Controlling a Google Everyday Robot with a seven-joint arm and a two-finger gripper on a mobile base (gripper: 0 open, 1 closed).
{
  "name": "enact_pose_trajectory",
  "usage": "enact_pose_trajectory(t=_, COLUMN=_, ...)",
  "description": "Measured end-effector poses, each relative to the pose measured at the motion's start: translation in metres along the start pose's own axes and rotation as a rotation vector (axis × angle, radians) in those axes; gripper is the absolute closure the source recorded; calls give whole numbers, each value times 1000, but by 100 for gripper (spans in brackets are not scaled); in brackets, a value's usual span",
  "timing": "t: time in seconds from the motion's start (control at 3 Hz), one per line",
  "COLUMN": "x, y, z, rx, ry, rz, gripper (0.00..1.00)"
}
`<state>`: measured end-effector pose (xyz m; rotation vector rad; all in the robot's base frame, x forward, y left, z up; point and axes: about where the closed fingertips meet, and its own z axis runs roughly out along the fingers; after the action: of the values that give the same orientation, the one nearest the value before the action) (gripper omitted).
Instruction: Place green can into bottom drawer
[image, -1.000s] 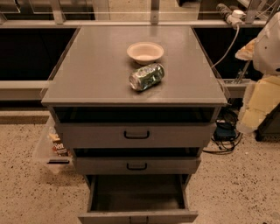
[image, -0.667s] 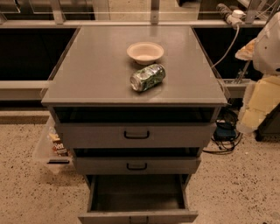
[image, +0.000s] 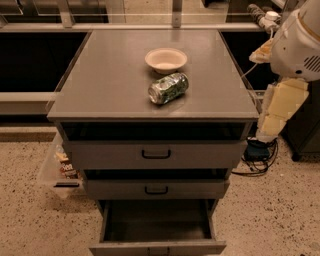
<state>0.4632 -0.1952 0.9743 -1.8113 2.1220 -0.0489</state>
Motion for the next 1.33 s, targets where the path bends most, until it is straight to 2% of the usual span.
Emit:
enact_pose_trajectory(t=0.33, x=-12, y=-22, z=15, rx=-18, ry=-30, rz=-71, gripper=0)
enact_pose_trajectory(t=1.0, x=-68, y=-83, z=77, rx=-90, ry=-215, rz=-257, gripper=0)
enact_pose_trajectory(t=1.33, x=-98, y=-106, z=103, rx=-109, ry=-289, rz=-325, gripper=0)
